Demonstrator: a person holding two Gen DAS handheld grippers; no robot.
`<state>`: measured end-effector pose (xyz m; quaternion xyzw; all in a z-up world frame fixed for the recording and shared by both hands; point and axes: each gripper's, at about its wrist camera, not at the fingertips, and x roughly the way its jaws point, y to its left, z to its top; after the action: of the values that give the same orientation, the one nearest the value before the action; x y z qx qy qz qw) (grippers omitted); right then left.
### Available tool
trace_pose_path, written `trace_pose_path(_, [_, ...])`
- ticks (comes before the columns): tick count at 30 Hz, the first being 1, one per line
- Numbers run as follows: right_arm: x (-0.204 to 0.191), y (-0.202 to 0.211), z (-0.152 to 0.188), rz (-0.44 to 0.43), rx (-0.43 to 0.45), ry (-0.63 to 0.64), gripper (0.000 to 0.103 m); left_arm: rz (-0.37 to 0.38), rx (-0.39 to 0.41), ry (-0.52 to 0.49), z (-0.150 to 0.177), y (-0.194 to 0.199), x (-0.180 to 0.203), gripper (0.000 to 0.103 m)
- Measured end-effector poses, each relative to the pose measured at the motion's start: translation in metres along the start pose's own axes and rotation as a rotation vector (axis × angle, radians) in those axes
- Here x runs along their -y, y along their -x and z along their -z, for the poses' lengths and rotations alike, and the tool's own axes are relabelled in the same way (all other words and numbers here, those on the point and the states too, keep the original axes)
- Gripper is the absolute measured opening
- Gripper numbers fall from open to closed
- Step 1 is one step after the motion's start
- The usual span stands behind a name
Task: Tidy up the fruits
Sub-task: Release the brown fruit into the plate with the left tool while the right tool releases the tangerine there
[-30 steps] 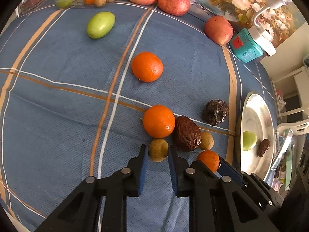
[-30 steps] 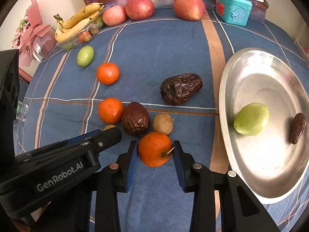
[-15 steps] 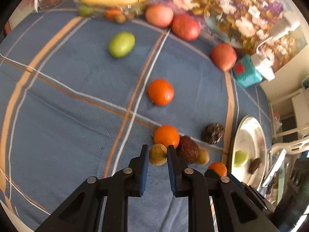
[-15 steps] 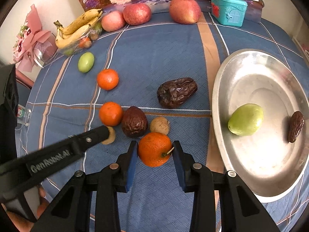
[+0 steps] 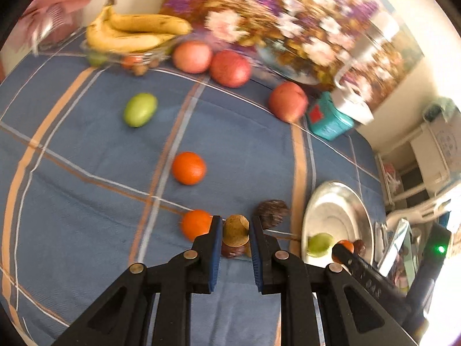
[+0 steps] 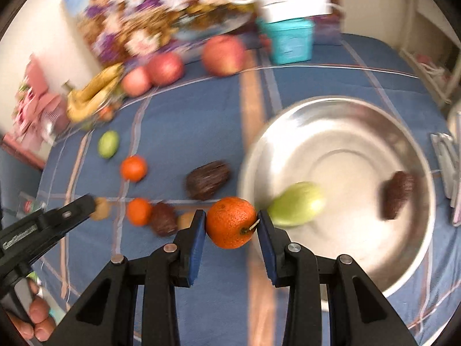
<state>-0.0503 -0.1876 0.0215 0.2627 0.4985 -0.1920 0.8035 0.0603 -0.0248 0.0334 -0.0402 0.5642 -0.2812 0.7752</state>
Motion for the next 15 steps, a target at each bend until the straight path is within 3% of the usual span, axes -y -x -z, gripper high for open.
trace_pose_path(4, [0.044, 0.004, -0.005, 0.089, 0.008, -0.094, 0.037, 0.003, -0.023, -0.125, 0.012, -0.013, 0.047, 0.02])
trace_pose_path(9, [0.095, 0.012, -0.007, 0.137, 0.018, -0.224, 0.038, 0.084, -0.094, -0.259, 0.037, -0.036, 0.103, 0.02])
trace_pose_path(15, [0.121, 0.024, -0.006, 0.168, 0.044, -0.274, 0.038, 0.073, -0.177, -0.349, 0.062, -0.065, 0.132, 0.02])
